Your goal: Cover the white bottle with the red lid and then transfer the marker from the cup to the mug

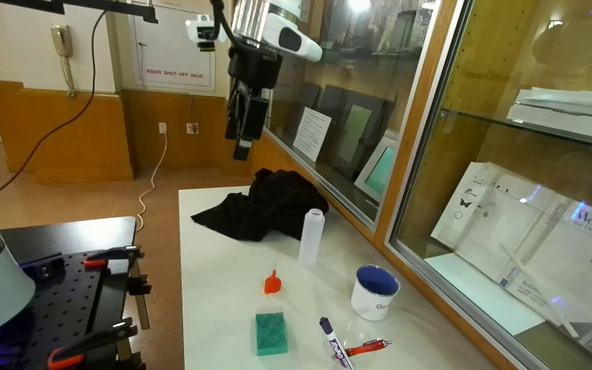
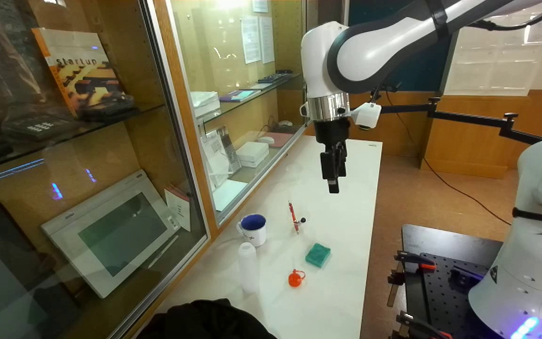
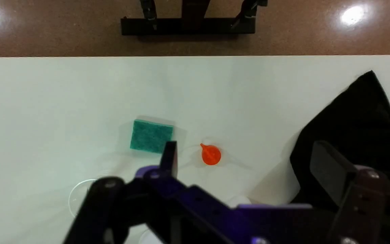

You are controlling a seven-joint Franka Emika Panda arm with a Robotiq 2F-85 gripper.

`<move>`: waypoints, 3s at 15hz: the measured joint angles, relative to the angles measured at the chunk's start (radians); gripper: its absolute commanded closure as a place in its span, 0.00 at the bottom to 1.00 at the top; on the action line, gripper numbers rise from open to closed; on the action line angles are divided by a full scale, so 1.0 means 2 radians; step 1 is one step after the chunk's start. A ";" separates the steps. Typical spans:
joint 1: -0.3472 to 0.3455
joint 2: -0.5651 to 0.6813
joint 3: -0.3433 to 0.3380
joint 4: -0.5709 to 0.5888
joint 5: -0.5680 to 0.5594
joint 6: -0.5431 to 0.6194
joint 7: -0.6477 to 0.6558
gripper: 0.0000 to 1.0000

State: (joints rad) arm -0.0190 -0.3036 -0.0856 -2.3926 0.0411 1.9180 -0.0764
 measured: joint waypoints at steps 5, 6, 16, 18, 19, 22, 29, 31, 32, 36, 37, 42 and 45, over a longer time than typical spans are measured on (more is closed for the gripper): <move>-0.004 0.014 0.000 -0.004 -0.002 0.030 0.001 0.00; -0.005 0.022 0.000 -0.007 -0.004 0.046 0.001 0.00; -0.018 0.153 0.000 -0.042 -0.050 0.227 0.002 0.00; -0.022 0.186 0.000 -0.043 -0.051 0.272 0.003 0.00; -0.024 0.203 0.000 -0.043 -0.050 0.291 0.004 0.00; -0.026 0.233 0.000 -0.040 -0.050 0.304 0.008 0.00; -0.031 0.253 0.011 -0.040 0.010 0.358 -0.032 0.00; -0.035 0.274 0.029 -0.039 0.043 0.395 -0.059 0.00; -0.038 0.286 0.041 -0.037 0.060 0.411 -0.072 0.00; -0.052 0.336 0.079 -0.020 0.082 0.448 -0.090 0.00; -0.054 0.348 0.083 -0.014 0.081 0.454 -0.090 0.00; -0.056 0.401 0.083 0.017 0.064 0.470 -0.088 0.25; -0.058 0.425 0.083 0.037 0.048 0.471 -0.087 0.41</move>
State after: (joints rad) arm -0.1353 0.5469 0.0810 -2.3196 0.1371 2.8599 -0.2507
